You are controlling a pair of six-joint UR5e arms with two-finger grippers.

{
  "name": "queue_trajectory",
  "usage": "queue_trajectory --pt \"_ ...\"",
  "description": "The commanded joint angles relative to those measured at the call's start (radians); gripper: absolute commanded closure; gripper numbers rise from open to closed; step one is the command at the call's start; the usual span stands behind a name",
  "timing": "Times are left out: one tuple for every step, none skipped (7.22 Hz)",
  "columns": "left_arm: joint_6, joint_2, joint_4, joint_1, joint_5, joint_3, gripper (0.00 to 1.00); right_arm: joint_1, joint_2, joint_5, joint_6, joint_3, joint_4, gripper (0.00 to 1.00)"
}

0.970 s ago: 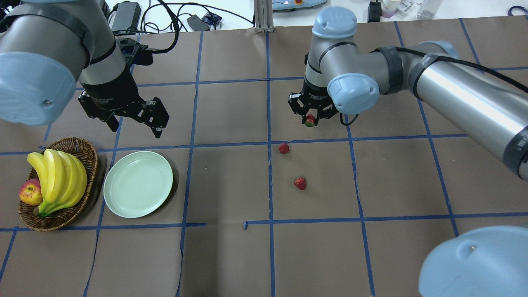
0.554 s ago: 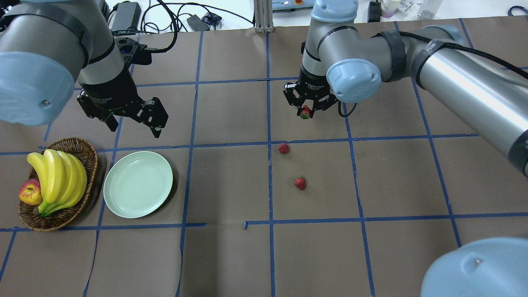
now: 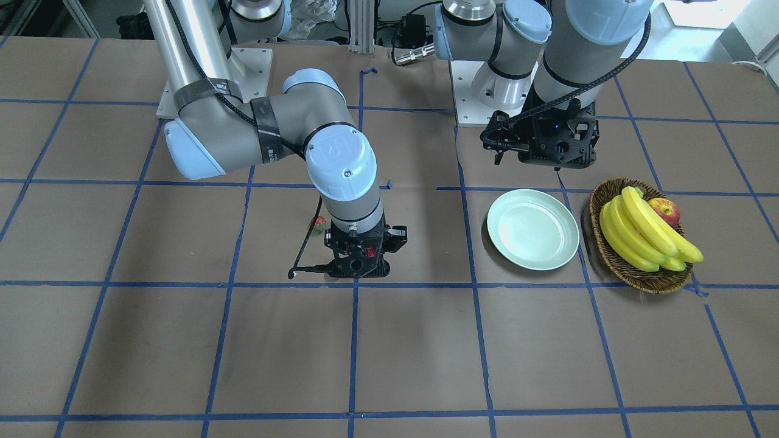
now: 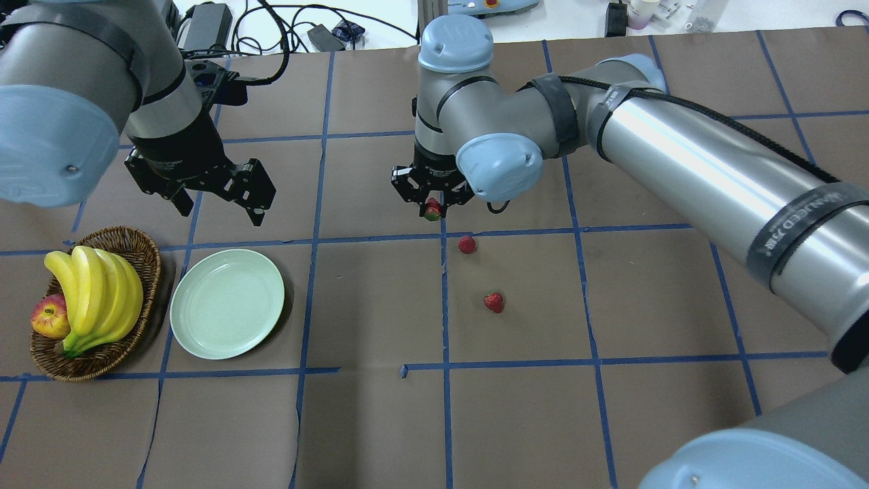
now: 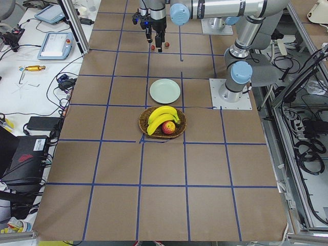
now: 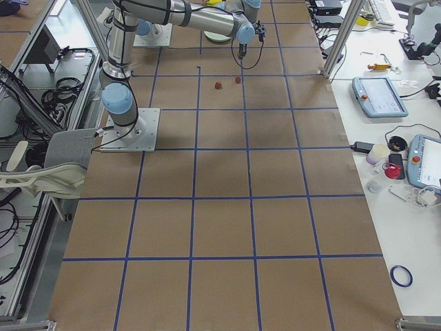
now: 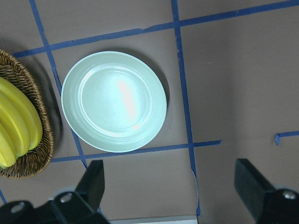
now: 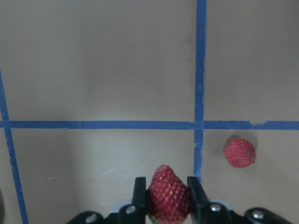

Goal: Collect all strawberries into plate
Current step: 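Carry the strawberry toward the plate and release it on the table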

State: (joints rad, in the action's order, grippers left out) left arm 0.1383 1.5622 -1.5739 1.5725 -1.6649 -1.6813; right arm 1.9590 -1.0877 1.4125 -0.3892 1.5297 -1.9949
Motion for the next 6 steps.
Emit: queue_trajectory --pt "0.0 0.001 0.0 0.0 0.001 0.0 0.0 0.041 0.04 -0.036 0.009 0.001 -0.011 1.0" --pt "-0.005 0.001 -0.002 0.0 -0.001 -0.001 0.0 0.043 0.066 -0.037 0.015 0.01 -0.016 0.94" --pt "-0.005 0.002 -0.002 0.0 -0.001 -0.002 0.0 0.044 0.071 -0.038 0.023 0.015 -0.01 0.85" --pt "-0.005 0.003 -0.002 0.0 -0.002 -0.002 0.0 0.044 0.075 -0.04 0.026 0.021 -0.007 0.71" --pt "-0.005 0.003 -0.002 0.0 -0.003 -0.002 0.0 0.046 0.077 -0.043 0.039 0.033 -0.007 0.63" --pt "-0.005 0.003 -0.002 0.0 -0.003 -0.002 0.0 0.046 0.089 -0.043 0.044 0.041 -0.008 0.52"
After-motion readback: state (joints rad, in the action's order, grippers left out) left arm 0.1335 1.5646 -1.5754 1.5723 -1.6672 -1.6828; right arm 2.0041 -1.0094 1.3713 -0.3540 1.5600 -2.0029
